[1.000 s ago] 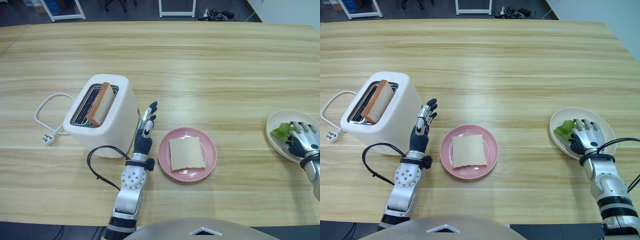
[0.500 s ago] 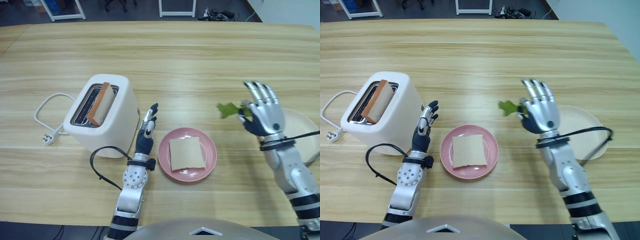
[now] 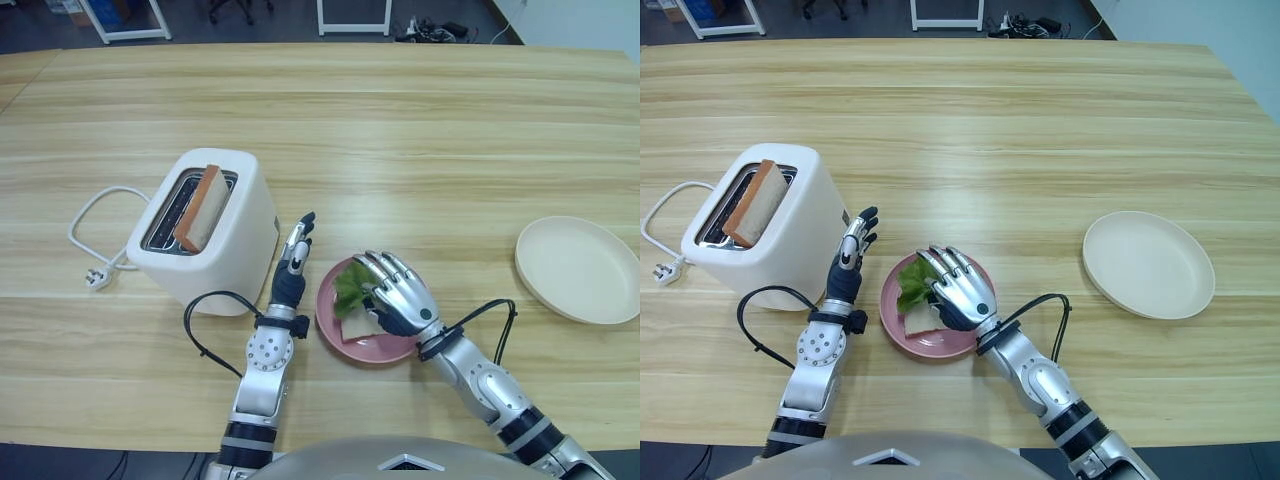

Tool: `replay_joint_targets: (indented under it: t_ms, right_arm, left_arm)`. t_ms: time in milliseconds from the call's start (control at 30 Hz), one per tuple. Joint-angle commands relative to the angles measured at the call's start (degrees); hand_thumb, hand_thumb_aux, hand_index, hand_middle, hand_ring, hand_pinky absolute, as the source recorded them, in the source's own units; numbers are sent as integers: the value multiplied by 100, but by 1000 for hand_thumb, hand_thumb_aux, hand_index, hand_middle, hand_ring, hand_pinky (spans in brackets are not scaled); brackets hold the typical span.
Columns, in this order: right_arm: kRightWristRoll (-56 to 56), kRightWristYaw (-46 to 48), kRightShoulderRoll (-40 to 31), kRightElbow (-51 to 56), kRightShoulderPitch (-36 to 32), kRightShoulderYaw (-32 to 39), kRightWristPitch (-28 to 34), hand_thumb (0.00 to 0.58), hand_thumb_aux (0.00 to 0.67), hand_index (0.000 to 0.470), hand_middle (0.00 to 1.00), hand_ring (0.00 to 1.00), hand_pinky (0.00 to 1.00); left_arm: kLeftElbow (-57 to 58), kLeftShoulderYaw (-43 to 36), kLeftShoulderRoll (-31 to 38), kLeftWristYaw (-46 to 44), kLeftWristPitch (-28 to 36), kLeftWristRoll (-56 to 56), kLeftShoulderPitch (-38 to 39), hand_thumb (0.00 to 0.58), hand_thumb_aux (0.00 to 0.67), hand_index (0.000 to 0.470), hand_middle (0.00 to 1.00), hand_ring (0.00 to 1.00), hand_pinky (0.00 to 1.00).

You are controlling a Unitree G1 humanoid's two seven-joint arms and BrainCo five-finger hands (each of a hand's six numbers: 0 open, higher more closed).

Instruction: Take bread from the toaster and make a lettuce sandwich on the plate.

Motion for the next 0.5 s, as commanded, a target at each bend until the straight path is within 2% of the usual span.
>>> replay_joint_targets:
  t_ms: [33,133,167,200,233,500]
  right_arm:
    - [83,115,-179,-439,317,-116,-41,580,670,470,0,0,0]
    - [102,219,-186,-607,406,-147,-39,580,670,470,0,0,0]
    - [110,271,-183,-615,424,-139,-41,548,512,359,0,0,0]
    - [119,310,-176,-617,444,-135,-41,87,53,37,0,0,0]
    - [127,347,-173,-622,463,-133,-39,0,0,0,0,0,0]
    - [980,458,-89,-1058,637,-526,-339,0,0,0,0,0,0]
  left_arm:
    - [115,44,20,8,-12,32,29,0,0,0,0,0,0]
    - [170,56,32,9,-17,38,62,0,0,0,0,0,0]
    - [183,50,36,5,-27,43,74,0,0,0,0,0,0]
    - [191,46,41,1,-33,46,84,0,0,0,0,0,0]
    - [192,46,48,-2,-35,48,92,0,0,0,0,0,0]
    - [178,80,84,32,-73,118,134,0,0,0,0,0,0]
